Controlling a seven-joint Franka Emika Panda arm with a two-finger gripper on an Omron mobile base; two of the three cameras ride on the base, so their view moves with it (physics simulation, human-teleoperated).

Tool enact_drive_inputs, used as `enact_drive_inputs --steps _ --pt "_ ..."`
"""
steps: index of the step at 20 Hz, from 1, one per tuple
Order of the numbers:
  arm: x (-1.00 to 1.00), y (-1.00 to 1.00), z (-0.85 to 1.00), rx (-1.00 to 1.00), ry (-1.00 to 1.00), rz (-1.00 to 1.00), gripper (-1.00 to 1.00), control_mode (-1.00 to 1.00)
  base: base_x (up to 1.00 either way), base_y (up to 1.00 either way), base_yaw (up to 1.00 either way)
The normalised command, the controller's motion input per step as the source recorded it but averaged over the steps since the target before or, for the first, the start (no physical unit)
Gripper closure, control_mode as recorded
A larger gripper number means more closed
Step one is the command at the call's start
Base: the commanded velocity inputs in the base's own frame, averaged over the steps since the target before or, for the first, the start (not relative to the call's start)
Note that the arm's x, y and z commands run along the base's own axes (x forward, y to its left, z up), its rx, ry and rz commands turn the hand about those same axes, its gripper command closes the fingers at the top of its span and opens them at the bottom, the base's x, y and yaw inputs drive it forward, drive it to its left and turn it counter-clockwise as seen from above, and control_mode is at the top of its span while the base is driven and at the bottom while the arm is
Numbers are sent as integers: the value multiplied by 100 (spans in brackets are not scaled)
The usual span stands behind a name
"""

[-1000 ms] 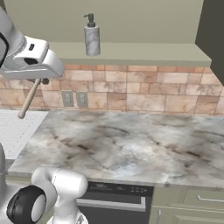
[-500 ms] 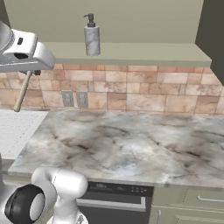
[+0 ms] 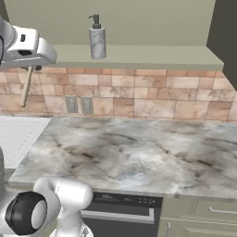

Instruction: Pick up the dish brush and soap dispenser from the sink, and place them back in the cabinet, and close the cabinet doors.

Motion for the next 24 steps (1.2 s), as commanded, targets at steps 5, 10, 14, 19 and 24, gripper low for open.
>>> enact_drive_inputs --steps 5,10,14,19,24 --pt "58 23 0 -1 -5 2 100 -100 0 0 0" --pt "58 17 -2 -3 -6 0 100 -100 0 0 0" --pt "61 5 0 0 -6 0 100 -100 0 0 0" --pt "57 0 0 0 -2 0 100 -100 0 0 0" --pt "45 3 0 0 0 0 100 -100 0 0 0"
